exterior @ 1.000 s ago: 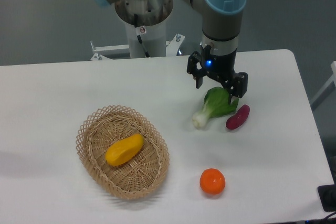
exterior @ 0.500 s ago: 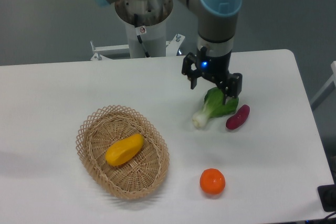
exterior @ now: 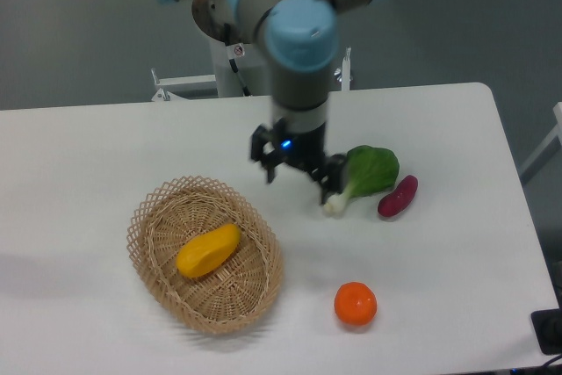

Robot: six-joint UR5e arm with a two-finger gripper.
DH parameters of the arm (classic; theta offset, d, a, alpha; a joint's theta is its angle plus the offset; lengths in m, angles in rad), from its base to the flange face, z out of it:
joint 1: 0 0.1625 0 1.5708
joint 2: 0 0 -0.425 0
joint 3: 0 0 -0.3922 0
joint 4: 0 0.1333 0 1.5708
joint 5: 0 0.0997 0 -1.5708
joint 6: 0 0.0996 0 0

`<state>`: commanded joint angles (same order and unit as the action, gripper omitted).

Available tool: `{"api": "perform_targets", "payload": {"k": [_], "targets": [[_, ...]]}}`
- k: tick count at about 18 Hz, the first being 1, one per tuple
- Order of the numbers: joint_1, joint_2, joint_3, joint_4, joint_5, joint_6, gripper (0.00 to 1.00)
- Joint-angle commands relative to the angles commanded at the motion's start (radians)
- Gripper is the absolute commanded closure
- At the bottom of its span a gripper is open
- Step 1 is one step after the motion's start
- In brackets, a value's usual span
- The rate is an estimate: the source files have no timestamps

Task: Pick up the mango from the basket
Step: 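Lower the gripper into the basket over the yellow mango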

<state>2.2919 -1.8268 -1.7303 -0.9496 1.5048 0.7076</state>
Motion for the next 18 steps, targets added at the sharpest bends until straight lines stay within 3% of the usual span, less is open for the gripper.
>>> {"api": "perform_targets", "payload": {"k": [4,11,18], "targets": [[-0.077,-0.055,-0.009,0.057,0.002,-0.083,0.0],[-0.129,-0.13,-0.018,0.124,0.009,-0.036,0.0],[-0.183,-0.187,-0.025,0.147,0.06,-0.011,0.0]]}}
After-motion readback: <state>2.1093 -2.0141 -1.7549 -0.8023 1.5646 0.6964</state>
